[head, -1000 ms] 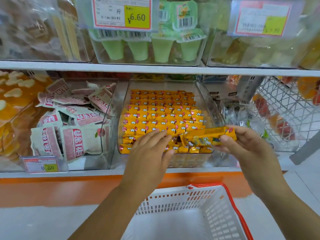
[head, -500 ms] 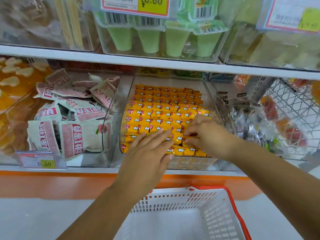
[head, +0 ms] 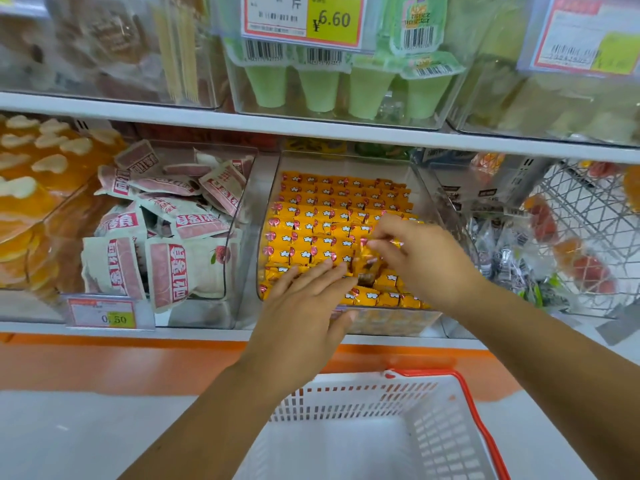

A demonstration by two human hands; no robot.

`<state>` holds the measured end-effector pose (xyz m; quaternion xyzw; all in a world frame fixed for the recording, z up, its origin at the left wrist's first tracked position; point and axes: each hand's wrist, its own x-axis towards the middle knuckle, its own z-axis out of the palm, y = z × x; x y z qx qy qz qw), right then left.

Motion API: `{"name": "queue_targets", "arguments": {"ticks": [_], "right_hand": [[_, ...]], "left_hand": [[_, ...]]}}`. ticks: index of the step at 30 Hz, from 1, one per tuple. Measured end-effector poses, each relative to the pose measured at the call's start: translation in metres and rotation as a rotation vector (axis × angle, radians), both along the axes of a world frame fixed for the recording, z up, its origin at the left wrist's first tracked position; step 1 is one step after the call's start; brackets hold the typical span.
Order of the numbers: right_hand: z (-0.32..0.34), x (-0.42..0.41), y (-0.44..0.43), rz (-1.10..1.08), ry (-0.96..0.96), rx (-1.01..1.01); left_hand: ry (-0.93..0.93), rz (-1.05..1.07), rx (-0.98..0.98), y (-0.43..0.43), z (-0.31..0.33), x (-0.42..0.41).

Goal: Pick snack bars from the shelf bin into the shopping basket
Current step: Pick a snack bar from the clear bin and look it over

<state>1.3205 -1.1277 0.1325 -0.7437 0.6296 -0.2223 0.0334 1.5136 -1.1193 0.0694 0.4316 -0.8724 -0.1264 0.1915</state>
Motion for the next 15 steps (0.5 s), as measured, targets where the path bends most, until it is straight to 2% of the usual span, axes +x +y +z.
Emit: {"name": "queue_targets", "arguments": {"ticks": [3,7,11,15], "right_hand": [[0.006,-0.002,0.035,-0.025,-0.232,-0.201],[0.008,0.004,0.093,-0.038,-0.673,-0.286],[0.006,0.015,0.127,-0.098,-1.149,-0.243],[0.001,0.013,0.136,-0.191,-1.293,-0.011]], "left_hand": [[0.133,0.074,0.108,0.009,0.016,-0.004],[0.347,0.04,0.297,0.027,0.032,-0.009],[0.596,0.045,0.581,0.049,0.046,-0.01],[0.88,0.178,0.803,0.065,0.05,-0.01]]}}
